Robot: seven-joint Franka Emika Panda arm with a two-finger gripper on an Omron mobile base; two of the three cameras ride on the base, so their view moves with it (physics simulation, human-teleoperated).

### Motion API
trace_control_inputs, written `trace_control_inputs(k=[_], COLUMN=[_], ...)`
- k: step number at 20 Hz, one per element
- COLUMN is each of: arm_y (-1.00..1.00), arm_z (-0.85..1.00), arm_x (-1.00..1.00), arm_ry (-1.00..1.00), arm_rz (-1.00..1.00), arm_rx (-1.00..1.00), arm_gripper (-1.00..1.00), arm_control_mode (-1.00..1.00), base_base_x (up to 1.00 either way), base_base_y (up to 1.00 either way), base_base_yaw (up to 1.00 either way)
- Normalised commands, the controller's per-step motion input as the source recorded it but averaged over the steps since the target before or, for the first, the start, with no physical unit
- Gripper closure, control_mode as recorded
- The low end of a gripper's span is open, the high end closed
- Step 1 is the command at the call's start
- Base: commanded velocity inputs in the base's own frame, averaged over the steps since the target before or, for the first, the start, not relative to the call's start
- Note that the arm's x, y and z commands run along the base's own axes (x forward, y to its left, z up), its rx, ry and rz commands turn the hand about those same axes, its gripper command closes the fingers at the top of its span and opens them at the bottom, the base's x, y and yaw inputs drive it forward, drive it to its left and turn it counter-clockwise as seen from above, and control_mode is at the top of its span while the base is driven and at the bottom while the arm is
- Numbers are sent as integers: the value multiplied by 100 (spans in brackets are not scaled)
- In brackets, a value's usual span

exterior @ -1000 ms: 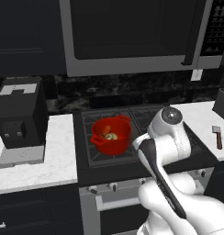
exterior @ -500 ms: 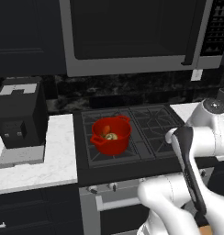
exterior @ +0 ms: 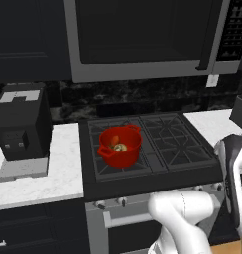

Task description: Put the tomato and onion in the pot. Retrieve the spatula and lightly stir the vegetables in the pot.

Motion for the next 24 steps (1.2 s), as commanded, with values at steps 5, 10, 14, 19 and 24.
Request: trace_control_inputs(k=[5, 10, 14, 19, 24], arm_y=[-100, -100, -76, -31, -42], arm_z=[0, -48, -41, -68, -41], arm_x=[13, 49, 75, 94, 48], arm_ry=[7, 21, 14, 11, 0], arm_rz=[-15, -2, 2, 1, 1], arm_rx=[3, 10, 4, 0, 6], arm_gripper=[-100, -100, -100, -100, -100], arm_control_mode=[-100, -100, -100, -100, -100], base_base_x=[0, 0, 0, 0, 0], base_base_y=[0, 0, 0, 0, 0], base_base_yaw=[0, 0, 0, 0, 0])
